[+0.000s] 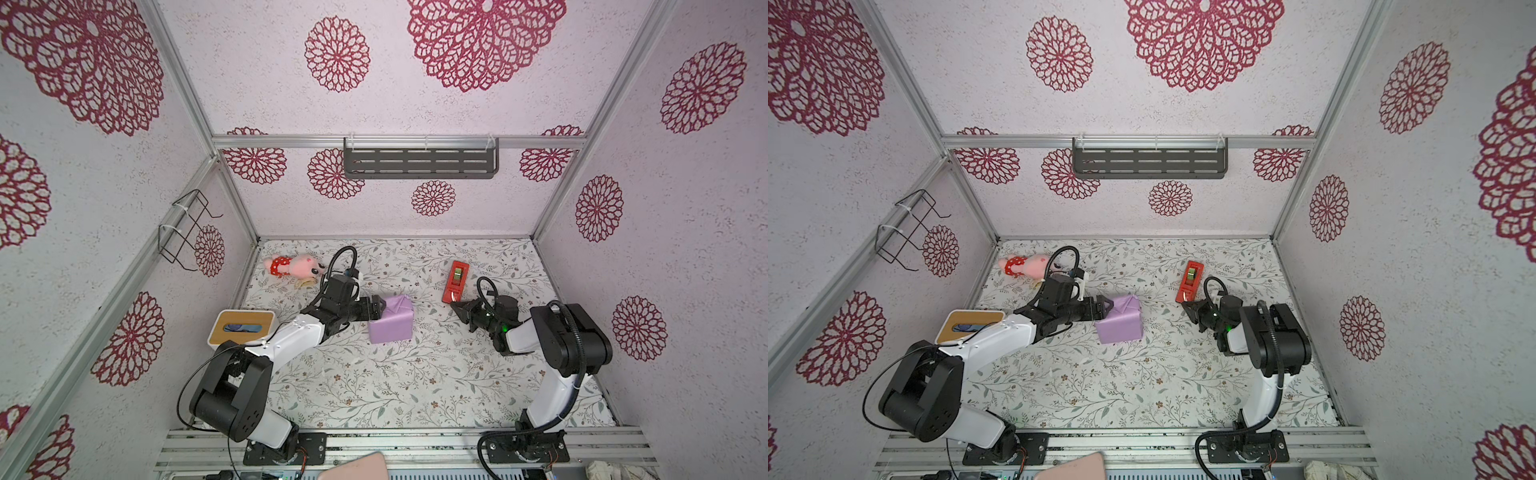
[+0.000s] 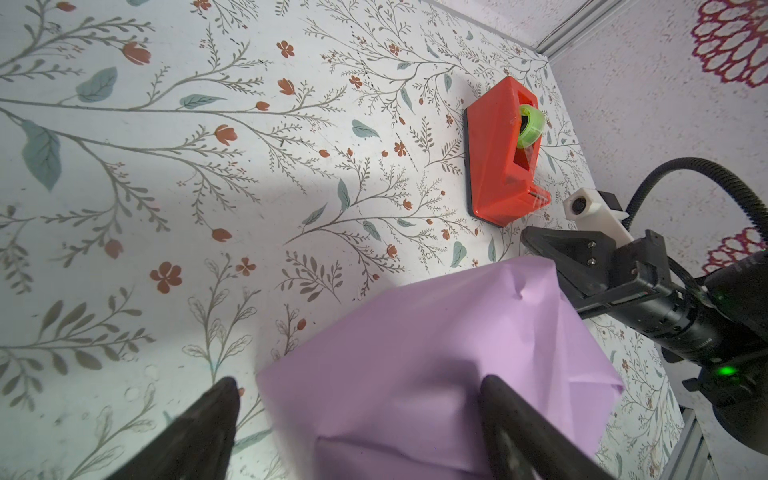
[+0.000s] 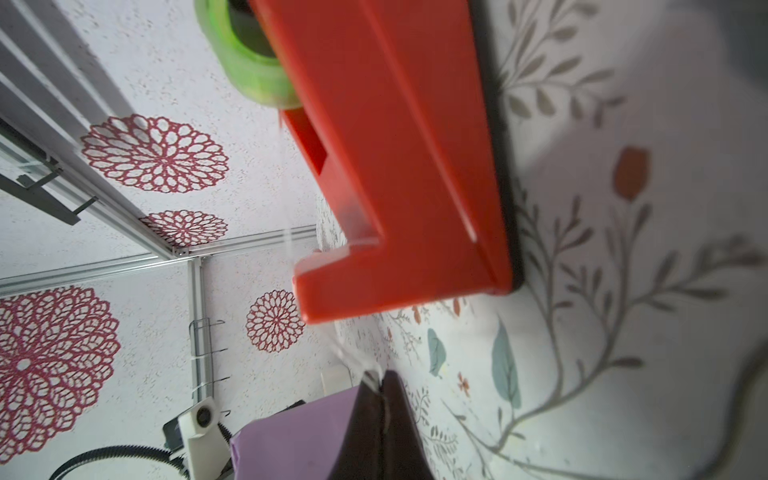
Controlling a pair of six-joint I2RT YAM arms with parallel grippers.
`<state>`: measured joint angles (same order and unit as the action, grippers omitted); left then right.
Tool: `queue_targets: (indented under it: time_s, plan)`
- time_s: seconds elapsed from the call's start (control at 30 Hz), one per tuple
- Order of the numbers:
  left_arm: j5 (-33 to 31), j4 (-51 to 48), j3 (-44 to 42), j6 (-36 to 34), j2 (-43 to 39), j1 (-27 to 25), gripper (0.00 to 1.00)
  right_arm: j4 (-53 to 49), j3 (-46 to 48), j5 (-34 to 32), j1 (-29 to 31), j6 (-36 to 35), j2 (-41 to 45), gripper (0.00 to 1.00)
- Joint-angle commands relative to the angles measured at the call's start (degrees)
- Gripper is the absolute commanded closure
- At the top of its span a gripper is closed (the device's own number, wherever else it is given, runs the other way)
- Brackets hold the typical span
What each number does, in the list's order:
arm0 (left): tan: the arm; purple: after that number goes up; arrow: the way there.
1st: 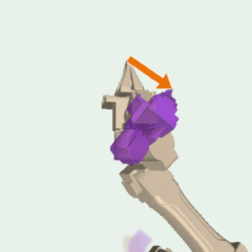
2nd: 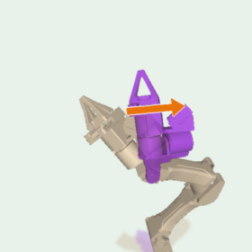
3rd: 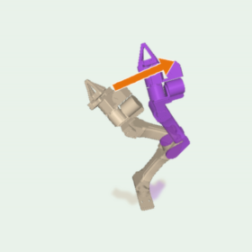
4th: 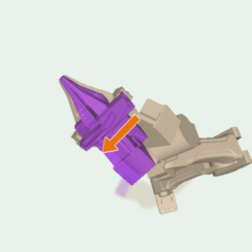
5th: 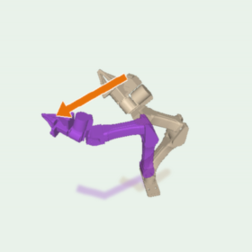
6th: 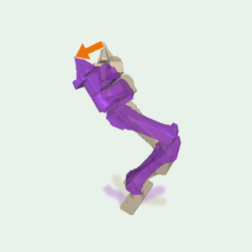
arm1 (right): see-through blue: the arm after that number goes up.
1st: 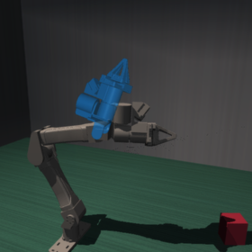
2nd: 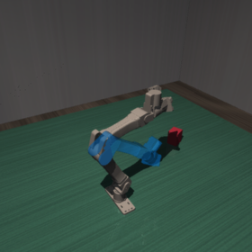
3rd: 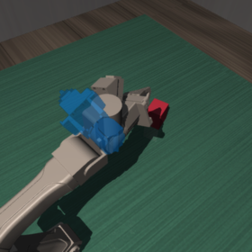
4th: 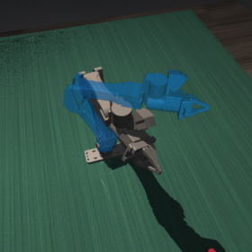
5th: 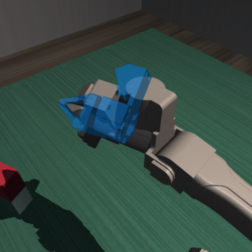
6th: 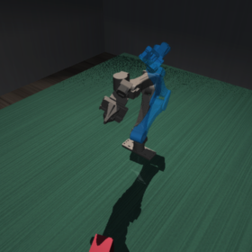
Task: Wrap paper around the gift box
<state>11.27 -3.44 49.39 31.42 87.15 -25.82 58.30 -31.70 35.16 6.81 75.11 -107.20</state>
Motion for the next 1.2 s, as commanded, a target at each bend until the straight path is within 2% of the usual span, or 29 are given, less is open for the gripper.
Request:
queue_targets:
  time_s: [0.0,0.3,0.67,1.0,1.1,1.17]
  plan:
    - [-2.0,-6.5,-0.9,-1.3,2.4,-0.1,0.08,-9.3,0.1,-1.5,-0.6,-7.1,-0.5,1.0]
    - [-2.3,-6.6,-1.3,-1.5,2.1,0.0,0.08,-33.8,-7.3,-9.1,-2.0,-24.7,2.0,1.0]
    - [-2.6,-6.7,-1.5,-1.9,2.4,-0.1,0.08,-53.8,-16.6,-11.6,-3.3,-38.9,2.4,1.0]
    - [-2.6,-7.0,-1.2,-2.0,2.4,0.0,0.08,-60.6,-20.1,-12.8,-4.4,-44.3,2.6,1.0]
    - [-2.7,-7.2,-1.2,-2.1,2.6,-0.1,0.08,-59.2,-18.3,-8.1,-3.9,-44.6,9.0,1.0]
    - [-2.5,-7.2,-1.2,-2.1,2.8,-0.1,0.08,-58.0,-16.2,-4.3,-1.9,-45.0,17.1,1.0]
